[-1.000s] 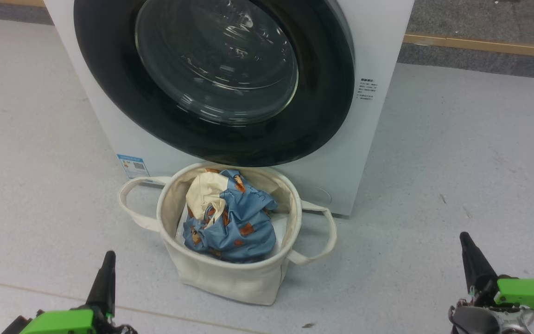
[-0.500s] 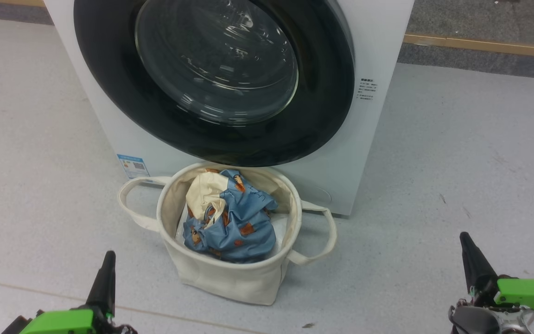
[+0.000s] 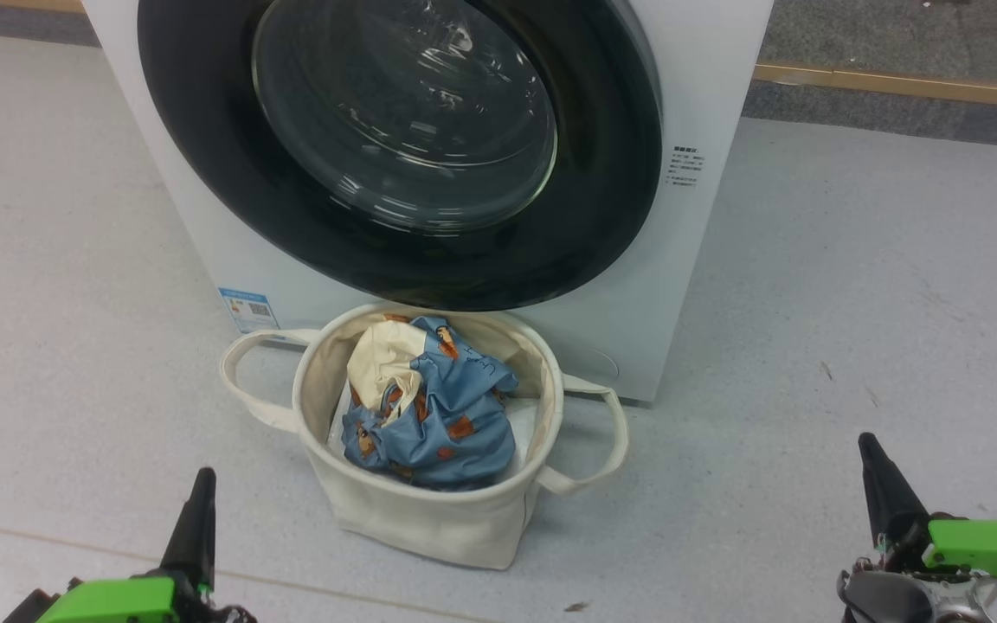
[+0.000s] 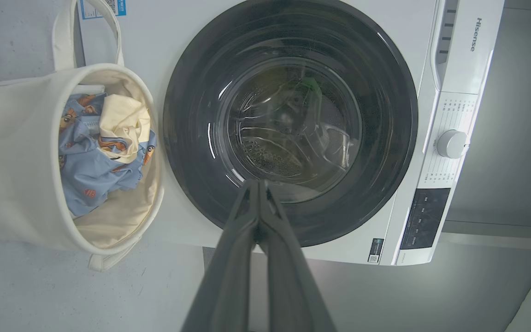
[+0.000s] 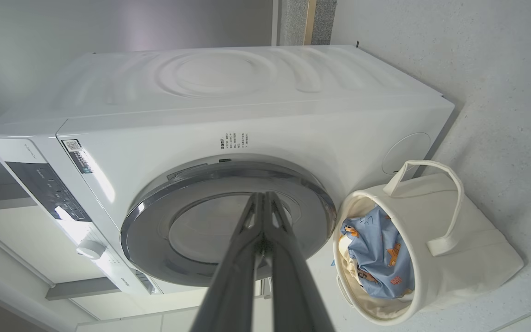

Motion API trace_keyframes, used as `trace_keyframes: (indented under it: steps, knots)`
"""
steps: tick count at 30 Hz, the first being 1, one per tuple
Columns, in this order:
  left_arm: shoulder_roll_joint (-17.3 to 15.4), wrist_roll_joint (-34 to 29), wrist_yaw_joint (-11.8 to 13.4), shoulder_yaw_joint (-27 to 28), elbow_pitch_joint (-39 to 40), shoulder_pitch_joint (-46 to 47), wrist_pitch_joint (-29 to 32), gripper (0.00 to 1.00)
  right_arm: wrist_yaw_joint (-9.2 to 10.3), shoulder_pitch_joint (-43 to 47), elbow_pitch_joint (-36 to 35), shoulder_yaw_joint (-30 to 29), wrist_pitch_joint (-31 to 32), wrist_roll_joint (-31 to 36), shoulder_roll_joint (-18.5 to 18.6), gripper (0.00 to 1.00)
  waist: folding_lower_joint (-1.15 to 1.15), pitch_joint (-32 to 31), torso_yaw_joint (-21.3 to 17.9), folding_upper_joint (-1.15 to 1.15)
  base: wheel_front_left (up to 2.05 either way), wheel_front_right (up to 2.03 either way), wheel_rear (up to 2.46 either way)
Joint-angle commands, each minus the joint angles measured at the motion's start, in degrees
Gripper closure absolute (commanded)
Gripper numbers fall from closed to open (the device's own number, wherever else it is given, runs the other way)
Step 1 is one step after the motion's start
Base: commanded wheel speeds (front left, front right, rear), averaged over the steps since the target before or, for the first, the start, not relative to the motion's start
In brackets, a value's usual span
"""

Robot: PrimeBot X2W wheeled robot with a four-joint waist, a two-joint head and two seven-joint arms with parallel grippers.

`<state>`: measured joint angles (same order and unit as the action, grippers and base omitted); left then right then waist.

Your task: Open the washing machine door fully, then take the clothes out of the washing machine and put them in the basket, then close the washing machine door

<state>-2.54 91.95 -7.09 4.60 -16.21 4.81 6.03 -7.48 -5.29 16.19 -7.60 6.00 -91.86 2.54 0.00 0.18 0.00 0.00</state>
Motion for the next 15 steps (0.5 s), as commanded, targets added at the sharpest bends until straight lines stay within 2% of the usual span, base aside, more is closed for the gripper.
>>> trace_keyframes:
  steps: [1,15]
  knots:
    - [-0.3,0.2,-0.4,1.9,2.2,1.4,0.5,1.00,-0.01,-0.9,-2.2,1.1,0.5,-0.3,0.3,1.00,0.00,0.0,0.0,0.00,0.00,0.00,0.00]
    - [-0.3,0.2,-0.4,1.9,2.2,1.4,0.5,1.00,-0.01,-0.9,-2.2,1.1,0.5,-0.3,0.3,1.00,0.00,0.0,0.0,0.00,0.00,0.00,0.00]
